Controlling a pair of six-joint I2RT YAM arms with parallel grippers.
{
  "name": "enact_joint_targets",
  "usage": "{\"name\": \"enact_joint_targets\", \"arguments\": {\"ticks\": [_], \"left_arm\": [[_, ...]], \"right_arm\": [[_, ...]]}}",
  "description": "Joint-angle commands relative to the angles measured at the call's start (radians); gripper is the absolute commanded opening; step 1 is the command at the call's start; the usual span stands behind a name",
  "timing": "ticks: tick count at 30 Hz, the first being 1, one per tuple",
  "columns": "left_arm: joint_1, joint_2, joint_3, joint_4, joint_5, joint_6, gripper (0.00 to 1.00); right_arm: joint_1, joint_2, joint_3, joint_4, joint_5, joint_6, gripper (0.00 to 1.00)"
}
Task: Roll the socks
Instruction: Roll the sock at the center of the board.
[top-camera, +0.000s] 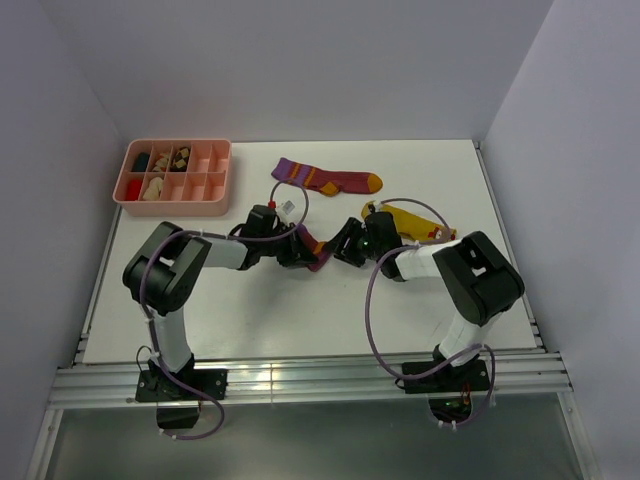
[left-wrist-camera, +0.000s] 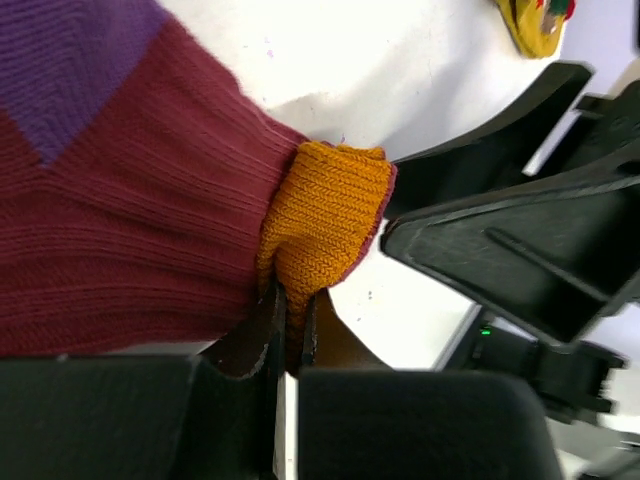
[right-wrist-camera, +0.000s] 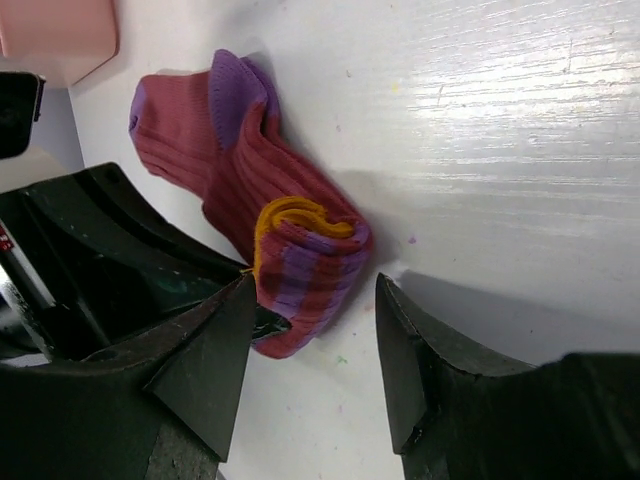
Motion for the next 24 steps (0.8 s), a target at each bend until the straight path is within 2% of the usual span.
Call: {"name": "enact_joint_targets", "arguments": {"ticks": [1,9,14,17,21,22,23,24], "left_arm": [[0.016,0.046,0.010,-0.065,0.067,-0.059,0.01],[0.023,0.081,0.031,-0.120,0.070,-0.053,0.01],[0.025,0.098,0.034,-0.137,0.065,-0.049,0.01],[0.025,0.095,0.039,-0.149,0.056,-0.038,0.01],[0.025,0.096,0.054,-0.166,0.035,-0.015,0.01],[0.025,0.090,0.056,-0.169,0.025,-0.001,0.01],[0.025,0.084,0.059,-0.174,0.019,0.008,0.01],[0.025,0.077,0.062,-0.178,-0.004,0.031,0.01]], "right_arm": [[-0.003,0.044,-0.017,0.139,-0.004,0.014,0.58],[-0.003,0.147,-0.029,0.257,-0.026,0.071,0.56],[-0.003,0.165,-0.014,0.242,-0.021,0.074,0.52],[-0.003,0.158,0.011,0.170,-0.003,0.048,0.40],[-0.003,0.144,0.063,-0.001,0.014,0.010,0.05],[-0.003,0.135,0.090,-0.035,0.020,0.002,0.00],[-0.003,0.127,0.104,-0.069,0.029,-0.013,0.00],[-0.002,0.119,0.126,-0.171,0.063,-0.024,0.00]]}}
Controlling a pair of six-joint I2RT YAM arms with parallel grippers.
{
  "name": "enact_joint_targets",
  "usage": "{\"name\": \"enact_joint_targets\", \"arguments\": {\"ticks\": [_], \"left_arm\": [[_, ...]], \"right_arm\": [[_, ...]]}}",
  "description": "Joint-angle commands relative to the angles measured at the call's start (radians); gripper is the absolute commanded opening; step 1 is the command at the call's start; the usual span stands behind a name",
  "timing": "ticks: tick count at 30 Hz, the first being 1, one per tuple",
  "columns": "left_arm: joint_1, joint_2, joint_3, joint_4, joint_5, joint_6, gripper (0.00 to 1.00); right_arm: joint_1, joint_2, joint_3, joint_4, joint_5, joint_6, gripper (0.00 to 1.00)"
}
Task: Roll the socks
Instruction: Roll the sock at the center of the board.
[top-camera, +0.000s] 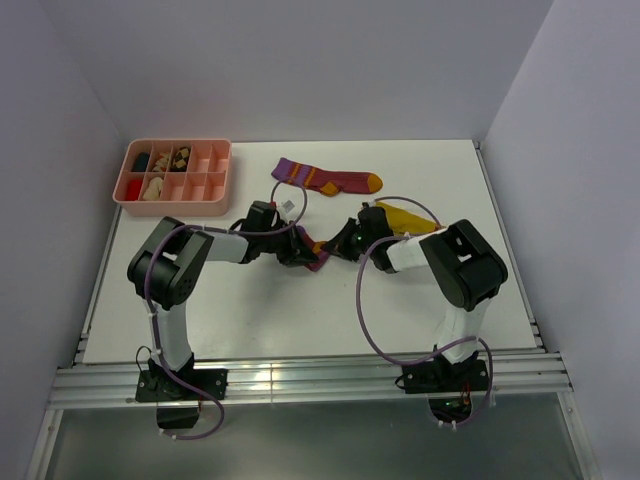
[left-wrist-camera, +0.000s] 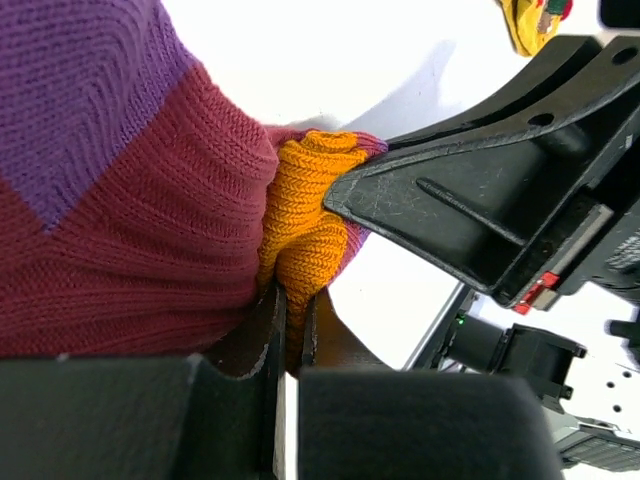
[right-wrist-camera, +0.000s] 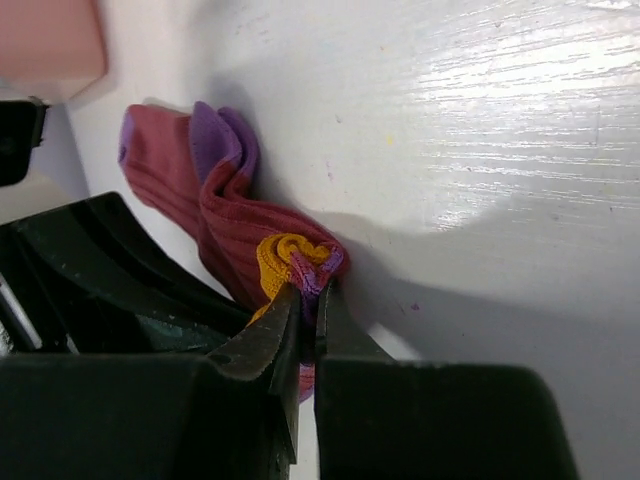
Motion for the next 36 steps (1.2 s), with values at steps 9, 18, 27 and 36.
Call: {"name": "enact_joint_targets", "arguments": {"ticks": [9,18,27,36], "left_arm": [[-0.052,-0.134,0.003,-0.123,-0.296,0.254,0.29],[-0.175,-0.280,-0.054,-0.018,-0.573,0.370,0.54],[-0.248,-0.276,-0.085,0.130,-0.652,0.449,0.55],[-0.314,-0.196,-0.052,0.147,-0.706,0.526,0.55]], "right_arm": [[0.023,-0.018,0.389,-0.832,0.233,-0.159,0.00],[0.058,0.091,0.616,-1.112,0.288,-0.176,0.00],[0.064,0.156,0.676,-1.193,0.288,-0.188,0.00],[0.064,0.176,0.690,-1.207,0.276,-0.188,0.00]]}}
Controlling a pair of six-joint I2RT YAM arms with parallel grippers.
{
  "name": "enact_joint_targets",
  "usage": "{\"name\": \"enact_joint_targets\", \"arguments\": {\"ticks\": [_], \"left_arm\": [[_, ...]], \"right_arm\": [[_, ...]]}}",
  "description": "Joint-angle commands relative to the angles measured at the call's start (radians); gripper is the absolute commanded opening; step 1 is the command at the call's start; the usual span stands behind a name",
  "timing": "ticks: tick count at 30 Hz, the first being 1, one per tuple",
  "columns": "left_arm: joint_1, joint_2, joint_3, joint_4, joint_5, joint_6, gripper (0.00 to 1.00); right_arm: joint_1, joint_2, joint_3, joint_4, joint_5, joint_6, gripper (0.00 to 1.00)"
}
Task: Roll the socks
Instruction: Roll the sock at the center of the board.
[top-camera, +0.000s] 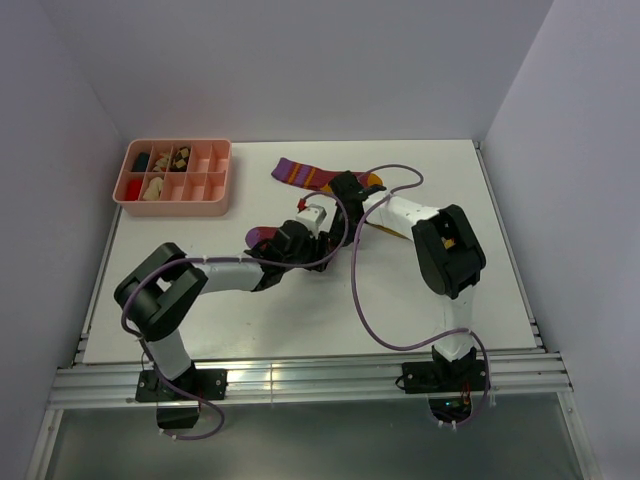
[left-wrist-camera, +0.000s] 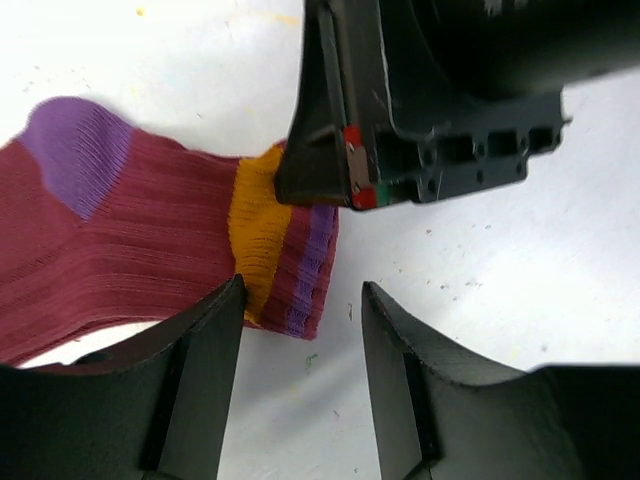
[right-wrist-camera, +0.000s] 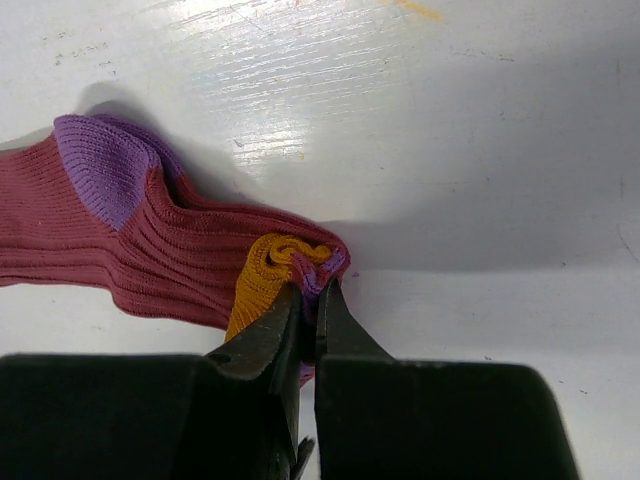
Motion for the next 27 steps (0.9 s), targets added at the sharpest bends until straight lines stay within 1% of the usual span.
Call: {"name": "enact_joint_targets", "arguments": {"ticks": [1,8,9,11,12,13,15,16,17,19,21,22,23,24,25,26,27], "left_arm": [[-0.019,0.022,0.033,0.054,-0.045,0.059,0.54],[-0.048,0.077,0.056,0.036,-0.092,0.089,0.51],[-0.050,0.094,0.061,0.022,-0.099,0.095,0.50],[-0.053,0.122,0.078,-0.004,-0.109,0.093,0.43],[-0.056,0.129,0.087,-0.015,-0.109,0.092,0.39],[-0.056,0.137,0.087,-0.023,-0.109,0.084,0.28],[-0.056,0.148,0.086,-0.038,-0.099,0.069,0.15],[-0.056,0.148,0.080,-0.043,-0.094,0.064,0.05],[-0.056,0.146,0.076,-0.047,-0.088,0.053,0.01],[-0.055,0.129,0.063,-0.057,-0.073,0.046,0.01],[-0.038,0.117,0.055,-0.070,-0.039,0.024,0.01],[-0.029,0.114,0.053,-0.084,-0.001,0.010,0.01],[-0.016,0.113,0.050,-0.092,0.031,-0.014,0.01],[0.016,0.116,0.055,-0.101,0.055,-0.029,0.01],[0.033,0.119,0.056,-0.115,0.141,-0.058,0.01],[0.051,0.132,0.060,-0.125,0.185,-0.071,0.01],[0.085,0.139,0.075,-0.139,0.214,-0.089,0.01]], "right_arm": [[0.011,0.034,0.011,-0.075,0.022,-0.013,0.00],[0.011,0.049,0.011,-0.065,-0.001,-0.011,0.00],[0.011,0.051,0.011,-0.064,-0.010,-0.010,0.00],[0.012,0.054,0.011,-0.056,-0.023,-0.010,0.00],[0.012,0.052,0.010,-0.053,-0.027,-0.007,0.00],[0.012,0.051,0.008,-0.047,-0.033,-0.007,0.00],[0.012,0.034,-0.007,-0.018,-0.047,-0.004,0.00],[0.012,0.026,-0.016,0.000,-0.070,0.002,0.00],[0.012,0.006,-0.028,0.045,-0.081,0.009,0.00],[0.011,-0.018,-0.077,0.095,-0.109,0.028,0.00],[0.006,-0.063,-0.139,0.180,-0.122,0.044,0.05],[0.003,-0.080,-0.160,0.209,-0.127,0.059,0.09],[0.000,-0.115,-0.207,0.273,-0.130,0.065,0.12],[-0.008,-0.133,-0.228,0.296,-0.129,0.073,0.15],[-0.012,-0.150,-0.248,0.318,-0.124,0.090,0.19],[-0.017,-0.188,-0.292,0.370,-0.125,0.099,0.22],[-0.031,-0.208,-0.318,0.399,-0.125,0.126,0.27]]}}
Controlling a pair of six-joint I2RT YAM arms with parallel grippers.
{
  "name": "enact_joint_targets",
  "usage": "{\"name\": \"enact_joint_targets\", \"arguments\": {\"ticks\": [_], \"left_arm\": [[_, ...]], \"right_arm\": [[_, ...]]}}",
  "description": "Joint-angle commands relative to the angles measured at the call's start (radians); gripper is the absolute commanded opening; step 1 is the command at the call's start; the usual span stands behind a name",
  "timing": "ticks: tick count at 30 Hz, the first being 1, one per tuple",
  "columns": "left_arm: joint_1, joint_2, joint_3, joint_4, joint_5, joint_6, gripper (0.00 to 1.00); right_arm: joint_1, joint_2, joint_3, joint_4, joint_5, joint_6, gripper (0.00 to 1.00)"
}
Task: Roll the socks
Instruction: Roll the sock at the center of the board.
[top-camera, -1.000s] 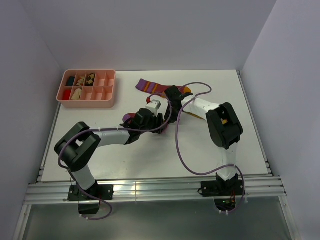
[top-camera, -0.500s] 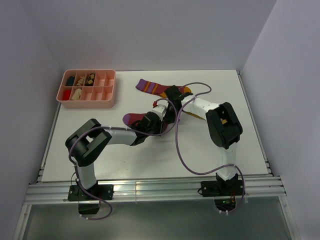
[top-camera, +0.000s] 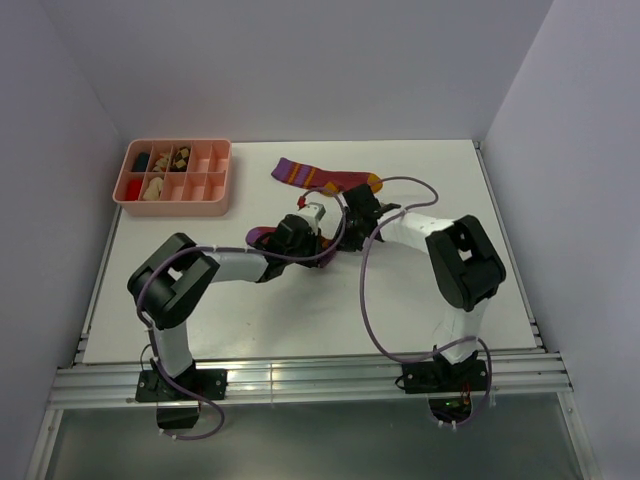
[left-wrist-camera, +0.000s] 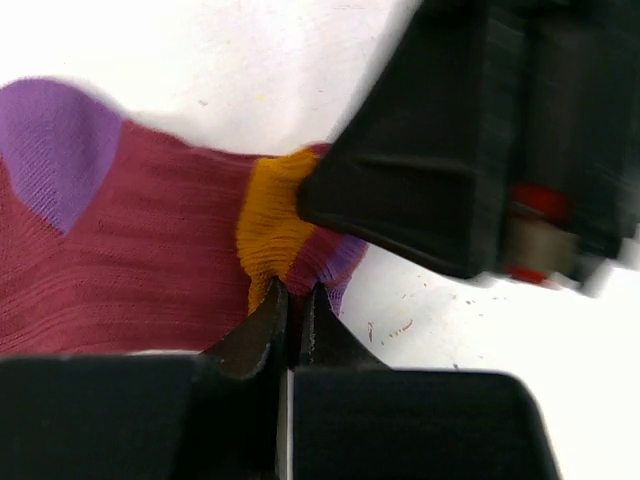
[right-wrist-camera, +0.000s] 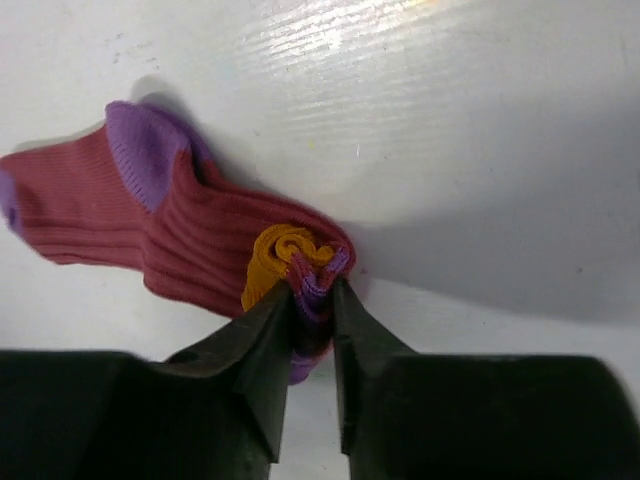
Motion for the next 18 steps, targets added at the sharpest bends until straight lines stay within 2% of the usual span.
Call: {"name": "enact_joint_targets", "arguments": {"ticks": [1,4,7,12,18], "left_arm": [[0.074,0.034,0.016,-0.125,0.202,-0.091,0.01],[0.117,0.054,0.024,-0.147,0.330,-0.146,0.01],[0.154,0.074,0.021,-0.145,0.459,-0.209,0.01],[0.217,0.136,0.031,-0.138,0.613,-0.321,0.01],[0.258,0.148,0.030,-0.125,0.665,-0.430,0.01]], "right_arm": [[-0.014,-0.106,-0.102,0.141,-0.058,0.076,0.31],[-0.043,-0.203,-0.211,0.270,-0.038,0.111,0.44],[-0.054,-0.262,-0.280,0.362,-0.025,0.098,0.50],[-0.055,-0.306,-0.388,0.506,-0.035,0.090,0.50],[-0.054,-0.261,-0.449,0.611,-0.061,0.108,0.50]]}}
